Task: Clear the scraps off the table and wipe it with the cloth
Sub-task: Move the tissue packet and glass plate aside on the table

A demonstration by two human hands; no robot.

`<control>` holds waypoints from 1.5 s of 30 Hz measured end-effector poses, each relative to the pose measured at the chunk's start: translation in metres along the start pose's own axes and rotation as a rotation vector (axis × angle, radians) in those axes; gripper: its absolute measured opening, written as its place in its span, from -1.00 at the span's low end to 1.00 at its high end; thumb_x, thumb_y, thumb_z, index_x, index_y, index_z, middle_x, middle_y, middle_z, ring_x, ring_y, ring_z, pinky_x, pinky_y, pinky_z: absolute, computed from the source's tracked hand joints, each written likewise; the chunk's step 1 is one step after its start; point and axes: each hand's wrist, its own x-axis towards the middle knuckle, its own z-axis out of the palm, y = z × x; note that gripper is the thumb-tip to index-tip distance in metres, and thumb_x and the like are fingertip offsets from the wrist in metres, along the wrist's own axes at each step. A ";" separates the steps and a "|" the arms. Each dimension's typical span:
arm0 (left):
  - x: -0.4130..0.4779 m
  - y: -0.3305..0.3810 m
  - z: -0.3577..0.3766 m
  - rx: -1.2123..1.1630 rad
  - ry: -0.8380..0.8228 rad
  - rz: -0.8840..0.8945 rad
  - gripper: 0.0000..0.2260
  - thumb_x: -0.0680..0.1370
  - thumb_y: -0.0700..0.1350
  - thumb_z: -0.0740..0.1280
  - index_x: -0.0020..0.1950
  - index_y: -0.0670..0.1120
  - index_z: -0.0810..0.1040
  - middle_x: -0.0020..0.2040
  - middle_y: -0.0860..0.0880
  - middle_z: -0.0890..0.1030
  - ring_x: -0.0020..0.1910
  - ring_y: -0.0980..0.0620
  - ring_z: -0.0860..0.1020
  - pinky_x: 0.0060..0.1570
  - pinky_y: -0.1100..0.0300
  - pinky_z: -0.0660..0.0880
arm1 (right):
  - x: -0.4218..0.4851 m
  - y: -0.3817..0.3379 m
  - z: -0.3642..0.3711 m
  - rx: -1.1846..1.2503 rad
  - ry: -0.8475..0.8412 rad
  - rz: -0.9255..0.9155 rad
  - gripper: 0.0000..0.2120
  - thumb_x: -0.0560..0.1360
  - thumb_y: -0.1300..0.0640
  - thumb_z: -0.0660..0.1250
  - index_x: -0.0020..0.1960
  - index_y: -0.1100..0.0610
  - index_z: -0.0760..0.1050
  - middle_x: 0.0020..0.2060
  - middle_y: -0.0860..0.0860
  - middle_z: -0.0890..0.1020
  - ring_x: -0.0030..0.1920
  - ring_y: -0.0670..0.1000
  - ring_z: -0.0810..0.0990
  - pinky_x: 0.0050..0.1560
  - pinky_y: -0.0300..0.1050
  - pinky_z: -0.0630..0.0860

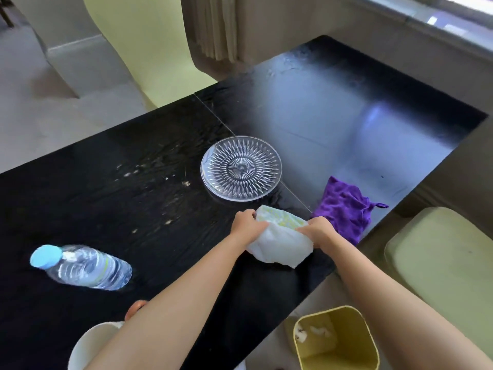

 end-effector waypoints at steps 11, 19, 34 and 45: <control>0.039 0.007 -0.087 -0.505 0.211 -0.006 -0.61 0.44 -0.19 0.37 0.25 -0.09 0.41 0.14 -0.10 0.54 -0.04 -0.03 0.50 -0.05 0.16 0.46 | 0.015 -0.102 0.000 0.398 -0.151 -0.116 -0.70 0.52 -0.08 0.28 -0.13 0.17 0.52 -0.34 0.04 0.51 -0.39 -0.02 0.47 -0.40 -0.24 0.52; 0.062 -0.025 -0.142 -0.749 0.426 -0.098 -0.59 0.46 -0.21 0.34 0.29 -0.06 0.40 0.04 0.00 0.51 -0.11 0.04 0.52 -0.31 0.24 0.44 | 0.066 -0.124 0.047 0.397 0.003 0.099 -0.62 0.55 0.06 0.21 0.22 0.34 0.34 -0.04 0.19 0.56 -0.13 0.14 0.61 -0.42 -0.11 0.54; 0.120 0.048 -0.117 -0.921 0.441 -0.115 -0.52 0.49 -0.24 0.36 0.40 -0.11 0.36 0.23 -0.12 0.56 0.14 -0.12 0.58 0.17 -0.06 0.52 | 0.151 -0.127 -0.061 0.590 0.210 -0.061 -0.85 0.44 0.31 0.19 -0.27 0.20 0.47 -0.44 0.08 0.51 -0.60 -0.03 0.49 -0.61 -0.29 0.49; 0.228 0.132 -0.041 -0.861 0.499 -0.156 -0.59 0.49 -0.15 0.35 0.33 -0.07 0.40 0.11 -0.04 0.54 0.02 -0.02 0.54 0.09 0.08 0.52 | 0.250 -0.094 -0.187 0.969 0.376 0.050 -0.82 0.51 0.37 0.16 -0.22 0.22 0.44 -0.39 0.10 0.48 -0.55 0.02 0.52 -0.67 -0.34 0.43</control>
